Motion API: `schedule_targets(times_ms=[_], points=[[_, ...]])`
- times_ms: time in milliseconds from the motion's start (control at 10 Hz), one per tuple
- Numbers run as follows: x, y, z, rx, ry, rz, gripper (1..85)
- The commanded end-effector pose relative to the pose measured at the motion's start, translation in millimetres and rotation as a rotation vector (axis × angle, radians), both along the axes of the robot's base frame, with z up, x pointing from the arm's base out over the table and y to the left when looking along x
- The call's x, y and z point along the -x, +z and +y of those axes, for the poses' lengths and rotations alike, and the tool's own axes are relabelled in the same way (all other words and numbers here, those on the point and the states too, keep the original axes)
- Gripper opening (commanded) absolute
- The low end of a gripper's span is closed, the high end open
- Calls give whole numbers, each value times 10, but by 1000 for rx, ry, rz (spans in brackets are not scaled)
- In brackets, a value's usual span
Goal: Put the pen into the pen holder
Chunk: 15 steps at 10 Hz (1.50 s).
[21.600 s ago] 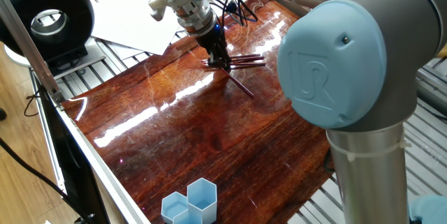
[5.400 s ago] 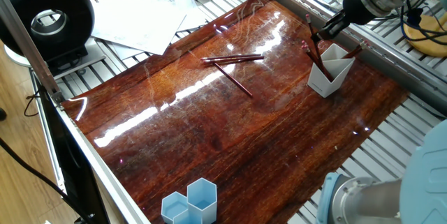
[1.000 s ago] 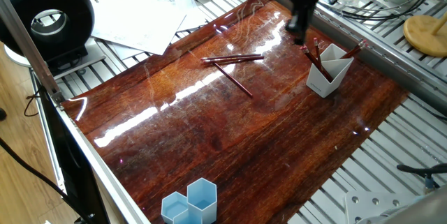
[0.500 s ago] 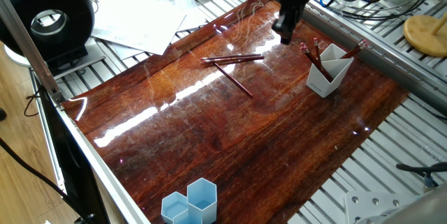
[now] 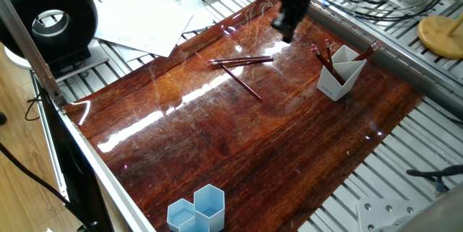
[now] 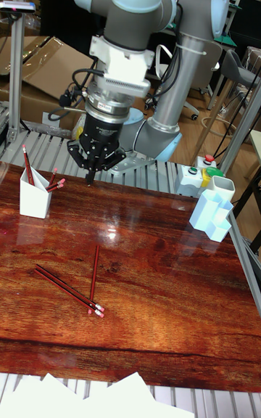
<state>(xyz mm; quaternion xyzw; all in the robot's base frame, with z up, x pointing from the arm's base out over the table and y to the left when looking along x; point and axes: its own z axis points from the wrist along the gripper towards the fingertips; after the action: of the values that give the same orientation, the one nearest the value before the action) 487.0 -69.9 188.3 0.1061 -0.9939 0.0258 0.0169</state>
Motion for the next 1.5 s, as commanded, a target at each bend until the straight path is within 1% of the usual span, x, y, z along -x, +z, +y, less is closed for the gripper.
schedule_targets(times_ms=[0,100,200,300,400,500,600,700,800,900,1000,1100,1200,1300,1400], points=[[-403,40,260,12,180,27,10],[-494,-44,352,-31,243,0,10],[-523,-88,308,-28,288,-6,10],[-513,-74,176,-1,350,-9,10],[-363,-55,103,-9,388,16,10],[-331,-55,127,-20,375,25,10],[-324,-53,84,-2,327,28,10],[-341,-51,49,13,285,21,10],[-430,-56,117,-7,226,-20,10],[-614,-52,205,-34,195,-95,10],[-406,-60,244,-57,228,-16,10],[-416,-58,335,-92,283,-24,10],[-526,-87,392,-115,386,-27,10],[-812,-154,465,-131,432,-19,10],[-1032,-181,581,-147,464,-2,10]])
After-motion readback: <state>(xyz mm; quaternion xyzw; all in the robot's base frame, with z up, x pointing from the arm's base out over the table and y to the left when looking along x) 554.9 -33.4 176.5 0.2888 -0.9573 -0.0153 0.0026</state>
